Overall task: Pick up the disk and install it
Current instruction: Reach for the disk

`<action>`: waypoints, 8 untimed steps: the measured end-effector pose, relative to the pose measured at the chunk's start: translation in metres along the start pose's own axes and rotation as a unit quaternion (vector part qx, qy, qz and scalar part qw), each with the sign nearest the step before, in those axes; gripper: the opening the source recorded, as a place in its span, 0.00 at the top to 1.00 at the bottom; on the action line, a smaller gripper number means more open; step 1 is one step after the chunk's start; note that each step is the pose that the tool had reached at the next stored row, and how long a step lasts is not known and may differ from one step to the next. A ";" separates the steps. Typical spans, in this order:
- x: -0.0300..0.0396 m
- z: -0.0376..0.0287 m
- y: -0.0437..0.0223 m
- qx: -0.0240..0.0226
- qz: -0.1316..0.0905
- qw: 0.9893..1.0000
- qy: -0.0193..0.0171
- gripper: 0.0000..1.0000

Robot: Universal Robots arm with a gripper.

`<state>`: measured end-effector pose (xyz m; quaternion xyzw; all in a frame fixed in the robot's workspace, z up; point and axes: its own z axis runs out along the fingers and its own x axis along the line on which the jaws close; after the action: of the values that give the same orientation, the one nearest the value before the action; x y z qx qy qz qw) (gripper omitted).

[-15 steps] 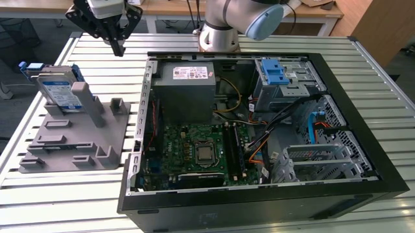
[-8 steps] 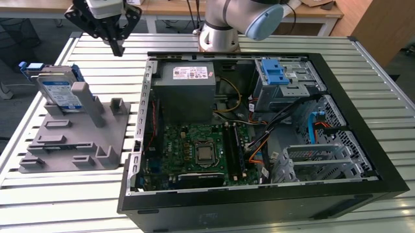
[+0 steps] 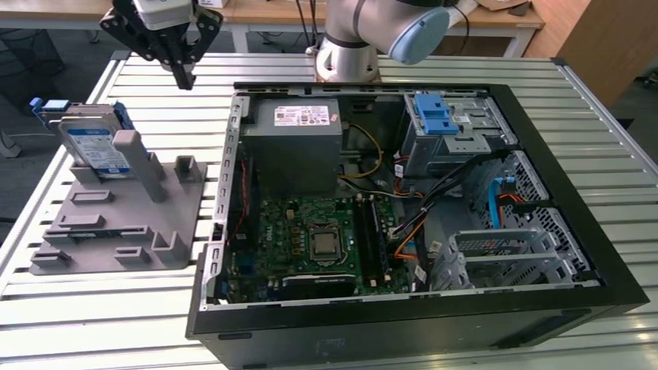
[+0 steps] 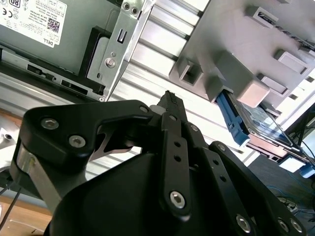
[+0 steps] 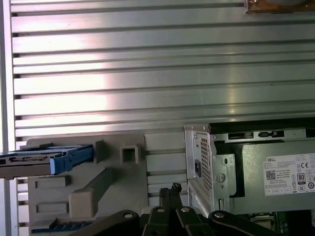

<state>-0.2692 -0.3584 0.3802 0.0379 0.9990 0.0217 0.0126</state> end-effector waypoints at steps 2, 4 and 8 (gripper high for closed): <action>0.0008 0.0000 0.0001 0.000 0.000 1.000 0.000 0.89; 0.0019 0.0001 0.0001 0.000 0.000 1.000 0.000 0.89; 0.0053 0.0004 0.0003 0.000 0.000 1.000 0.000 0.89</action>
<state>-0.2745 -0.3577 0.3797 0.0378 0.9990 0.0217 0.0126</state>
